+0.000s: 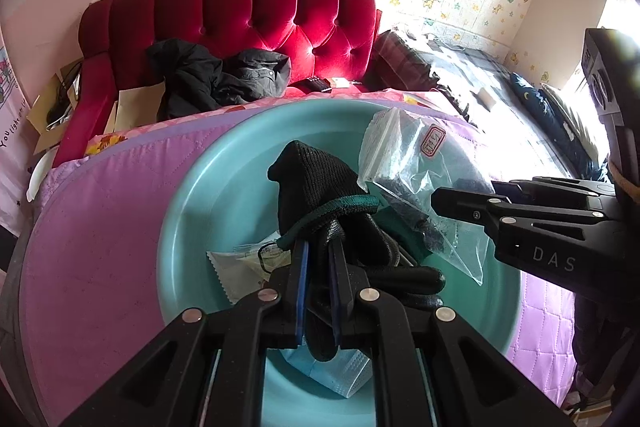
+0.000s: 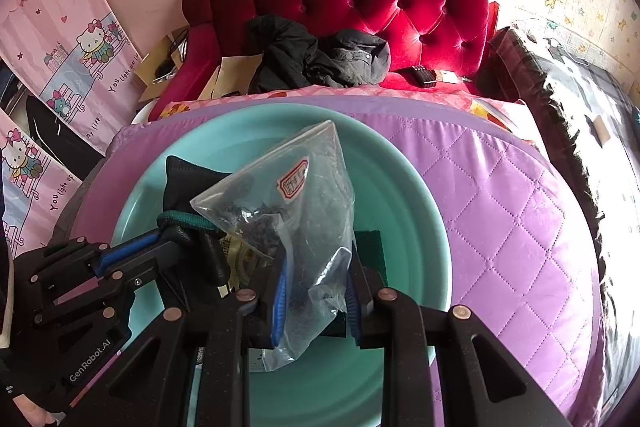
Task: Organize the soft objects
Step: 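Open both tools to drop the glove and zip bag into the basin, then withdraw both tools from the basin toward the earphones and tissue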
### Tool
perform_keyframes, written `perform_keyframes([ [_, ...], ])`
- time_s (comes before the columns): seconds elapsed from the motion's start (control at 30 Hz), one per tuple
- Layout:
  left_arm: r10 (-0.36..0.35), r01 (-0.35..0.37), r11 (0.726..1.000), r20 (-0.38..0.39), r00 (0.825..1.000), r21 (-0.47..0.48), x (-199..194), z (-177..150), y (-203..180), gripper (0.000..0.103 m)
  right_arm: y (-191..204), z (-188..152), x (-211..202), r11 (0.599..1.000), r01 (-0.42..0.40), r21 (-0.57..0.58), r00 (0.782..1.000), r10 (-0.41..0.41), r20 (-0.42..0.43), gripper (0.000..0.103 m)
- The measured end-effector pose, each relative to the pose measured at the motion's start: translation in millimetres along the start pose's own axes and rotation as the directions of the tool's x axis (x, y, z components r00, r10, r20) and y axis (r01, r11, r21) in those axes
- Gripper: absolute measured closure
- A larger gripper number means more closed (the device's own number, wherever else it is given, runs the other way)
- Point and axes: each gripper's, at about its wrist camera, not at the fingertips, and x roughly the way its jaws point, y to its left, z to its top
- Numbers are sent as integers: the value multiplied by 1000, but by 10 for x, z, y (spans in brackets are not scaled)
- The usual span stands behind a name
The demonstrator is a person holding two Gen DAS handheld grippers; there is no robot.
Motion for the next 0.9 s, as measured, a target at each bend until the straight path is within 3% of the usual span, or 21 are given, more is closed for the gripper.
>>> perform_keyframes([
  [0.1,11,-11,1000,2,1000,13,2,4,-21,93,2,11,0,1000,1,-3,1000,-1,-1,74],
  [0.2,20,-20,1000,-2,1000,17,9,7,-27,91,2,12,-19,1000,10,0,1000,-10,1,64],
  [0.33,36,-36,999,-11,999,32,-1,11,-71,82,17,11,-103,1000,21,-3,1000,-21,23,42],
  [0.37,45,-45,998,-9,999,39,-7,6,-80,76,27,7,-123,1000,23,-7,999,-23,29,32],
  [0.43,63,-62,997,-1,998,47,-25,-5,-93,50,47,2,-168,999,30,-16,999,-29,42,16],
  [0.47,71,-72,996,5,997,46,-36,-9,-91,26,57,1,-192,999,34,-19,998,-33,50,9],
  [0.5,79,-80,996,11,997,46,-48,-10,-92,9,63,-2,-214,999,39,-20,998,-38,56,6],
  [0.57,81,-82,995,21,996,47,-70,-17,-95,2,66,-12,-257,999,49,-19,996,-48,69,0],
  [0.9,123,-125,990,45,991,63,-195,-139,-96,0,93,-209,-447,998,60,-22,995,-58,78,0],
])
